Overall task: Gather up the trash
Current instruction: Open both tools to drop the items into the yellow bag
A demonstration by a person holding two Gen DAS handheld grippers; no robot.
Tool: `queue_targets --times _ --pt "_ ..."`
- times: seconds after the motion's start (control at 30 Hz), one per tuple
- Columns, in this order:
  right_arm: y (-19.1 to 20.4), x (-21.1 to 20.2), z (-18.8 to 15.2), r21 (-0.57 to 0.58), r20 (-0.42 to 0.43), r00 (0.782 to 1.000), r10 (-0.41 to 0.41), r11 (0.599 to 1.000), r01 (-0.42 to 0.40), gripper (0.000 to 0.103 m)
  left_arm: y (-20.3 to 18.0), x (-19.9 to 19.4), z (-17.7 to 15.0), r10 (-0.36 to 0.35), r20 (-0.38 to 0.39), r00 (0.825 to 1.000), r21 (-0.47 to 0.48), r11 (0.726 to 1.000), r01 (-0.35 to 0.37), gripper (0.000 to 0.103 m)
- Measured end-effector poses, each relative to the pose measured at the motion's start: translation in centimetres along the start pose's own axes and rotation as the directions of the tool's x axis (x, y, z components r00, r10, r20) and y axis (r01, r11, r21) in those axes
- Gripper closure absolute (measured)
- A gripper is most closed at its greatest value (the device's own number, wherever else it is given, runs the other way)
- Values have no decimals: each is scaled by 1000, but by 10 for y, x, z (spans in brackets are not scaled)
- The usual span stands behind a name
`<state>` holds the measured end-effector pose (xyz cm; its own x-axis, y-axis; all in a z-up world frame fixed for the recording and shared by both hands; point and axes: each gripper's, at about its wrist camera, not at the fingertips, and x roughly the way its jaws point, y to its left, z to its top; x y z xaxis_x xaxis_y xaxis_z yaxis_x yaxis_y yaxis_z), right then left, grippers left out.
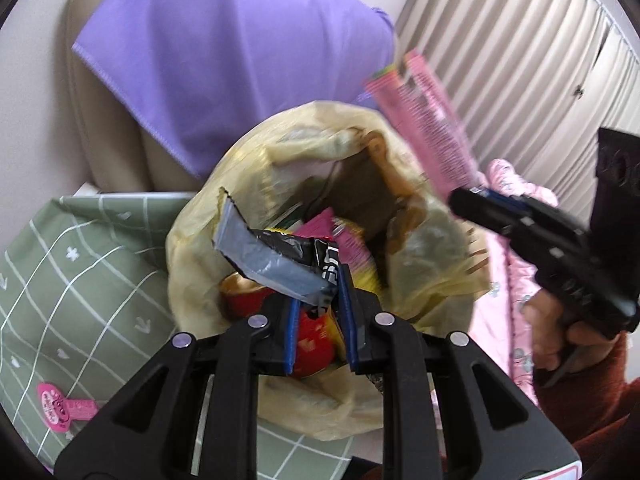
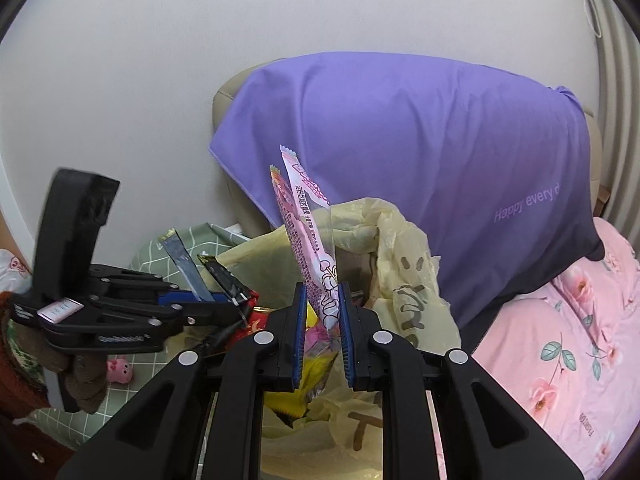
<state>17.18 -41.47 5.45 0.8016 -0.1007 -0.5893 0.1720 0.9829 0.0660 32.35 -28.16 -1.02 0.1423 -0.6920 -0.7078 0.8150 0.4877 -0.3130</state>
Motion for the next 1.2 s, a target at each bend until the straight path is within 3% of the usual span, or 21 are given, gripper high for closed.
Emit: queue_targets --times 0.3,0.53,0.6,0.67,0.77,0.83,1.0,1.2 --pt "-3 -4 -8 31 -17 999 -44 999 44 87 -13 14 31 -87 -13 996 49 995 87 86" --pt "-9 -3 -18 83 -36 998 -57 995 60 87 -3 20 58 -97 -64 993 55 993 101 86" --pt "-8 0 -19 87 -39 998 -58 994 61 87 -1 24 62 -94 -77 993 62 993 98 80" --pt "-8 4 -21 85 -52 996 -74 993 78 86 -2 22 62 -121 -75 990 63 990 126 55" --pt "-10 9 -25 93 -67 995 -72 993 78 81 -7 14 62 -161 -53 986 77 983 164 45" --pt "-12 10 -27 95 -67 996 -67 993 73 69 -11 9 62 -138 -34 990 85 986 140 42" --pt "-13 5 -28 96 -44 998 -56 994 60 62 -14 -4 49 1 31 1000 66 998 -3 41" --pt "-4 -7 -28 63 -17 997 -70 996 71 60 -6 -38 17 69 135 988 7 997 -71 41"
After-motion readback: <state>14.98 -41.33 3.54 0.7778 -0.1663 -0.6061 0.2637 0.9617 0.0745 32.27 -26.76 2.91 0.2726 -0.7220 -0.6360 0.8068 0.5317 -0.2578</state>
